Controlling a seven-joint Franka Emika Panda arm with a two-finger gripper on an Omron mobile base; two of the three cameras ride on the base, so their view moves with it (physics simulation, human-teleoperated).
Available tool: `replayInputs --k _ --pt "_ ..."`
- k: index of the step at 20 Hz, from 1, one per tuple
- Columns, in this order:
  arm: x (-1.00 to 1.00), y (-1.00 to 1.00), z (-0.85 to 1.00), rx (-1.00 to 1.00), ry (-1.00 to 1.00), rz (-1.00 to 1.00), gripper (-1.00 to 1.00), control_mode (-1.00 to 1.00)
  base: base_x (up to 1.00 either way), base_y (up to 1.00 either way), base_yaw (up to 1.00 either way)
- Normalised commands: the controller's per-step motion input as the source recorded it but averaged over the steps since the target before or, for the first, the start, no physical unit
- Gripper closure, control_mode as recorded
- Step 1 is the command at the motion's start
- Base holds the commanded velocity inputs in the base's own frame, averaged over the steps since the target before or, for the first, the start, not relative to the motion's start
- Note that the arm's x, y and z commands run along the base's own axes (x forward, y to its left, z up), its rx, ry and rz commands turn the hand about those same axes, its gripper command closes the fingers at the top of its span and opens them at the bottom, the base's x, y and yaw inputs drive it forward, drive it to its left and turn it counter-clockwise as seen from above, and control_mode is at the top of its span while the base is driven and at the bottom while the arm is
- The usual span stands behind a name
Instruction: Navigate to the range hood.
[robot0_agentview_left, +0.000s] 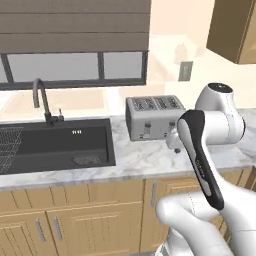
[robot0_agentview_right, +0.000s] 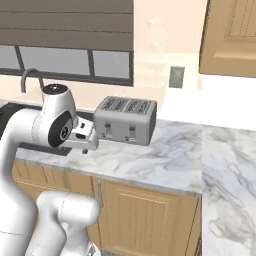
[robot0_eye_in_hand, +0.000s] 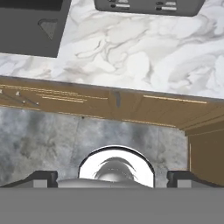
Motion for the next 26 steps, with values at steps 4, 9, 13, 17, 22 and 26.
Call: replayInputs --k 4,9,13,17,22,26 --pt "0.0 0.0 0.0 0.0 0.0 0.0 -1.0 1.0 0.0 0.78 0.01" --pt "0.0 0.0 0.0 0.0 0.0 0.0 -1.0 1.0 0.0 0.85 0.0" --pt "0.0 0.0 0.0 0.0 0.0 0.0 -1.0 1.0 0.0 0.9 0.08" --pt "0.0 0.0 0.0 0.0 0.0 0.0 -1.0 1.0 0.0 0.74 0.44" --pt "0.0 0.0 0.0 0.0 0.0 0.0 -1.0 1.0 0.0 0.47 0.7" --pt "0.0 0.0 0.0 0.0 0.0 0.0 -1.0 1.0 0.0 0.39 0.79"
